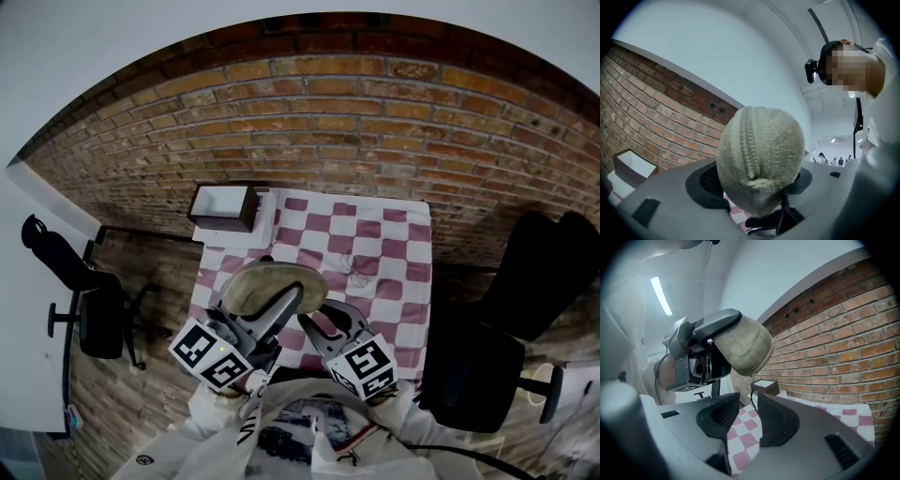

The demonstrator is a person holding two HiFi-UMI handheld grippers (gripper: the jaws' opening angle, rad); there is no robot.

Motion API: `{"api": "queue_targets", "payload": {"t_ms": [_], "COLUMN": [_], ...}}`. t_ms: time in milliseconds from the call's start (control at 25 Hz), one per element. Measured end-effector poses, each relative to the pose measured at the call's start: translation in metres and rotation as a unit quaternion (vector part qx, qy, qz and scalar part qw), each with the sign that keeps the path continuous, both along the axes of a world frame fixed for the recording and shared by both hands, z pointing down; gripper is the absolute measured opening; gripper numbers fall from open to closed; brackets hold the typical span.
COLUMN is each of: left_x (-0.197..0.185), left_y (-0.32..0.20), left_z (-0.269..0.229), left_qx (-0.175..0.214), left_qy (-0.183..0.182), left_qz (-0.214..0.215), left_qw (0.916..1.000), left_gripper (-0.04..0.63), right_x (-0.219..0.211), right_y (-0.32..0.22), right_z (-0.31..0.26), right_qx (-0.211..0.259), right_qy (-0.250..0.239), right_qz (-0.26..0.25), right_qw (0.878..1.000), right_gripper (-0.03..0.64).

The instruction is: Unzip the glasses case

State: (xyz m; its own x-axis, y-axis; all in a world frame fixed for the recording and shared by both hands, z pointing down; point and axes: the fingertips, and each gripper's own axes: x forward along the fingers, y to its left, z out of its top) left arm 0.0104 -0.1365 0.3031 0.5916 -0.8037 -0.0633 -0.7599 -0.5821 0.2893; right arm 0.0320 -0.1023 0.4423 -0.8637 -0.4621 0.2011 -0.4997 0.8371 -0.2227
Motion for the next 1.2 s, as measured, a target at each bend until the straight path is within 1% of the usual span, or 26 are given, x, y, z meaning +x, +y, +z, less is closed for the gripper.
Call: {"api": "queue_targets", "payload": {"t_ms": [840, 1040, 1200], "left_x": [0.011, 0.014, 0.019], "left_y": [0.003, 0.004, 0.004], "left_z": [-0.001, 0.001, 0.002], "left_qx": [-0.003, -0.005, -0.006], "left_qy": [0.003, 0.003, 0.002], "left_qz": [0.013, 0.018, 0.021], "left_qw": [0.9999, 0.9998, 0.9998], "left_gripper": [0.298, 0.298, 0.298], "right_x": [0.005, 0.008, 0.011], "right_y": [0.003, 0.005, 0.006], "right_z": [0.002, 0.003, 0.004], "right_qx": [-0.006, -0.006, -0.008], "right_qy": [0.0, -0.001, -0.002], "right_qz": [0.003, 0.005, 0.002], "right_qw": [1.0, 1.0, 1.0], "right_gripper": [0.06, 0.034, 0.028]}}
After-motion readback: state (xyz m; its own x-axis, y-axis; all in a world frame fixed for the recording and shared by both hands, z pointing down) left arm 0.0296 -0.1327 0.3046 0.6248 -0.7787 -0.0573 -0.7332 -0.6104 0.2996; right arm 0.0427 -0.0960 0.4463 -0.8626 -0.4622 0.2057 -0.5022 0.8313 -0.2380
